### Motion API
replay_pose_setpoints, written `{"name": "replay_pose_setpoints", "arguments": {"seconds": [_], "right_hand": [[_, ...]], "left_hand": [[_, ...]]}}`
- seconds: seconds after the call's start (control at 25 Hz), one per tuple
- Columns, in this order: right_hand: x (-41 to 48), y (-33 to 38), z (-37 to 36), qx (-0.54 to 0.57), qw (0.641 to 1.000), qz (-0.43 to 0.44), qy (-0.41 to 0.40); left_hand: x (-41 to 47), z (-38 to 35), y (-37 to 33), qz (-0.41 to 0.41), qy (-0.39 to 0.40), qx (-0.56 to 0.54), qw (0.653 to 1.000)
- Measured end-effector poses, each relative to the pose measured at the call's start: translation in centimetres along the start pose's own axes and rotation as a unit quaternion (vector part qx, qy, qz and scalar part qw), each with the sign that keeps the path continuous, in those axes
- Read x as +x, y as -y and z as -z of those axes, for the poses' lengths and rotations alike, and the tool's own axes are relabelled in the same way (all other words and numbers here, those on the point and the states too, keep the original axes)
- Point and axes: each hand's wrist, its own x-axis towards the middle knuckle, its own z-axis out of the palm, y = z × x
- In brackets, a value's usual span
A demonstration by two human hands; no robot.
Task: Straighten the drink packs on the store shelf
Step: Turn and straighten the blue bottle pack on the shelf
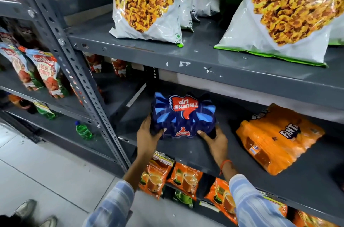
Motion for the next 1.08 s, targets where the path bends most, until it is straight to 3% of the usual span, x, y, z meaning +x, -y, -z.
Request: {"name": "replay_pose_setpoints", "arguments": {"seconds": [0.08,0.16,0.24,0.36,0.56,0.76,0.88,1.08], "right_hand": [[-1.1,0.0,-0.8,0.008,0.998,0.018,-0.064],[-1.8,0.3,-1.6,0.025,0.995,0.031,-0.096],[-1.9,0.6,-2.1,0.047,0.994,0.029,-0.095],[-2.6,0.9,-2.4,0.047,0.994,0.024,-0.096],[-6.4,1.7,-4.2,0.077,0.995,0.043,-0.05],[-6.0,2.0,-3.5,0.025,0.995,0.095,-0.027],[-5.6,1.7,-2.6,0.015,0.992,0.11,-0.066],[-4.5,1.8,-3.0,0.016,0.996,0.088,-0.002]], "left_hand": [[-3.6,-1.7,-0.8,0.025,-0.038,-0.032,0.998],[-6.0,-3.8,-1.3,0.002,0.005,-0.022,1.0],[-6.3,-5.2,-1.4,-0.019,0.044,-0.009,0.999],[-3.8,-5.2,-1.6,0.025,0.085,-0.015,0.996],[1.0,-2.6,-2.5,0.062,0.137,-0.12,0.981],[-2.0,-3.9,-1.0,0.008,0.084,-0.157,0.984],[-1.9,-4.8,-1.9,-0.03,0.037,-0.086,0.995],[-1.6,-5.3,-2.4,-0.054,0.015,-0.002,0.998]]}}
